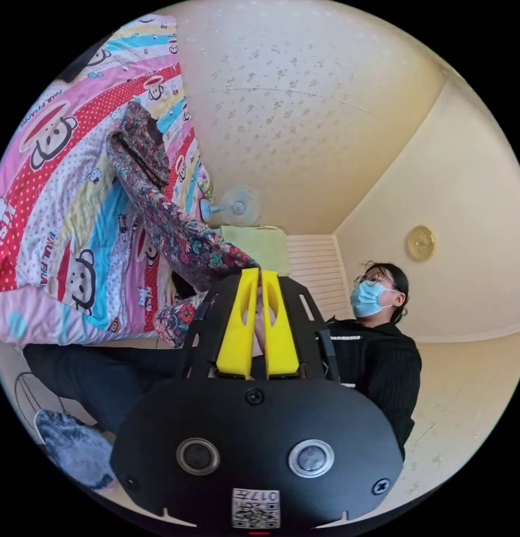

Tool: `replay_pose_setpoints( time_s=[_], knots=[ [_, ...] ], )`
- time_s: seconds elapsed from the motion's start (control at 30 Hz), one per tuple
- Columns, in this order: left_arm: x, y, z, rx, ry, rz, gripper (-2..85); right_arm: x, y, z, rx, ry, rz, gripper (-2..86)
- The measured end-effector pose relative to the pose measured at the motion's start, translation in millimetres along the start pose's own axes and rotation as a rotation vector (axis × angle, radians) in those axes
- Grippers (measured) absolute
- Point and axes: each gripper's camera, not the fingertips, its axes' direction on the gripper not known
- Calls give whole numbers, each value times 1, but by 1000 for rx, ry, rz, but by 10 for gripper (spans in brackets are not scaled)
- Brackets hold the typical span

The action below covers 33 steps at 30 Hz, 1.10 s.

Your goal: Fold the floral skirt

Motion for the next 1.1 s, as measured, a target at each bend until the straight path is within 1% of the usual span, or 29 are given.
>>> replay_pose_setpoints(
  time_s=[0.03,0.1,0.13,0.2,0.27,0.37,0.43,0.5,0.57,0.63,0.67,0.73,0.8,0.83,0.87,0.9,0.93,0.97,1.0,1.03,1.07,1.1],
  knots=[
    [4,4,-6,29,27,4,-8,-14,-11,7,12,-34,-42,10],
    [20,24,-32,164,132,26,-8,-35,-26,17,14,-91,-107,10],
    [23,30,-38,195,163,28,-8,-49,-33,20,27,-119,-148,10],
    [34,59,-60,301,288,32,-8,-70,-40,20,57,-156,-194,9],
    [41,83,-74,352,361,35,-8,-98,-42,17,67,-204,-248,9],
    [52,134,-95,424,399,6,-8,-128,-28,13,53,-201,-271,9],
    [50,167,-107,476,381,-46,-8,-139,-9,7,56,-148,-245,9],
    [35,207,-118,528,330,-137,-8,-136,15,-3,101,-102,-173,9],
    [15,226,-122,562,318,-217,-8,-114,47,-18,202,-45,-39,10],
    [-10,231,-117,590,327,-323,-8,-88,59,-23,244,-4,65,10],
    [-25,225,-111,592,335,-375,-7,-67,59,-23,252,32,131,11],
    [-45,199,-101,566,352,-420,-4,-32,47,-16,235,70,192,13],
    [-68,137,-87,534,380,-467,5,9,21,-6,220,69,209,17],
    [-73,119,-84,538,387,-481,15,43,-3,3,209,64,221,22],
    [-87,77,-78,564,397,-511,35,84,-30,12,214,91,257,29],
    [-101,32,-74,614,389,-503,99,106,-42,15,231,122,294,33],
    [-109,8,-74,646,382,-482,130,157,-64,18,284,212,394,46],
    [-127,-35,-73,716,395,-436,207,203,-77,15,357,287,463,63],
    [-143,-67,-70,788,435,-396,245,224,-78,12,403,299,489,68],
    [-150,-78,-67,818,448,-387,244,257,-71,3,520,267,548,77],
    [-160,-87,-59,863,451,-369,234,272,-50,-6,705,203,588,81],
    [-166,-84,-49,923,469,-333,214,272,-37,-8,810,187,582,82]
  ],
)
